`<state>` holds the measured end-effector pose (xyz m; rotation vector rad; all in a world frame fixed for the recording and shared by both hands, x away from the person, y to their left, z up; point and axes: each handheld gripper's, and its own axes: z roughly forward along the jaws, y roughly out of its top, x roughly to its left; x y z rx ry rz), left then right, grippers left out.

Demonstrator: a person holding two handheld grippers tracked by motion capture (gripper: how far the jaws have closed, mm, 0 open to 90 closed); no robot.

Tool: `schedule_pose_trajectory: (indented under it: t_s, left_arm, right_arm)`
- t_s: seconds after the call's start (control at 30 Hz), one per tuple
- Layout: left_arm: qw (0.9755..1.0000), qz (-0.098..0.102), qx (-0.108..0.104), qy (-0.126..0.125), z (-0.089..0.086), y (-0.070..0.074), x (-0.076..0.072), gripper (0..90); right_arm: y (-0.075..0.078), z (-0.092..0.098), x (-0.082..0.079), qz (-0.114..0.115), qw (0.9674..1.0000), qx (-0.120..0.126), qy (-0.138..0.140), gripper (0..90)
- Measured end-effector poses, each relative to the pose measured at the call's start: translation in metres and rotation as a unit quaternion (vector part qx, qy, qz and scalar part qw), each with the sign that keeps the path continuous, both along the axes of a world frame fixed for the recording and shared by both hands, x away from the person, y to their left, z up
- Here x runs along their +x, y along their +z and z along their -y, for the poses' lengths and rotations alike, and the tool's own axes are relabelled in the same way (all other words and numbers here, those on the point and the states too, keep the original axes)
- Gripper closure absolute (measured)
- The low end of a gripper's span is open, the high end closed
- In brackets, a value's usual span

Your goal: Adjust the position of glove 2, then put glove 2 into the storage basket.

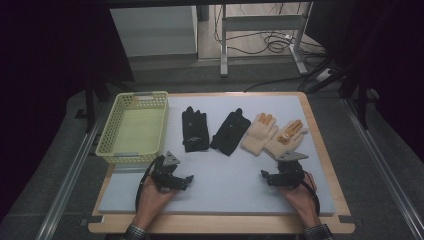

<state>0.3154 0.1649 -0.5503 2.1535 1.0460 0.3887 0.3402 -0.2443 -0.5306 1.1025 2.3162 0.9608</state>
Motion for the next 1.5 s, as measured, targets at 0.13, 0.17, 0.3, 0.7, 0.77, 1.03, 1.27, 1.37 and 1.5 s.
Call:
schedule_pose_trajectory:
  t_s: [0.13,0.17,0.3,0.7,0.77,1.03,1.27,1.37,1.5]
  left_arm:
    - [1.0000,0.000,0.000,0.000,0.000,0.000,0.000,6.1]
    - [1.0000,0.000,0.000,0.000,0.000,0.000,0.000,6.1]
    - [1.0000,0.000,0.000,0.000,0.000,0.000,0.000,6.1]
    - [1.0000,0.000,-0.001,0.000,0.000,0.000,0.000,6.1]
    - [1.0000,0.000,-0.001,0.000,0.000,0.000,0.000,6.1]
    - [1.0000,0.000,-0.001,0.000,0.000,0.000,0.000,6.1]
    - [1.0000,0.000,-0.001,0.000,0.000,0.000,0.000,6.1]
    - [1.0000,0.000,-0.001,0.000,0.000,0.000,0.000,6.1]
    - [1.0000,0.000,-0.001,0.000,0.000,0.000,0.000,6.1]
  right_arm:
    - [0.001,0.001,0.000,-0.008,0.9998,0.016,-0.001,19.9]
    - [0.001,0.001,0.001,-0.009,0.9998,0.018,-0.001,20.0]
    - [0.005,0.000,0.001,-0.006,0.9997,0.022,0.003,20.0]
    - [0.012,-0.014,0.009,-0.001,0.9993,0.023,0.030,20.0]
    - [0.014,-0.018,0.012,-0.003,0.9991,0.025,0.034,20.0]
    - [0.017,-0.030,0.025,-0.027,0.9982,0.044,0.030,20.1]
    - [0.024,-0.043,0.036,-0.019,0.9985,0.042,0.030,20.2]
    - [0.026,-0.048,0.042,-0.017,0.9984,0.044,0.031,20.8]
    - [0.028,-0.060,0.053,-0.010,0.9988,0.028,0.040,24.0]
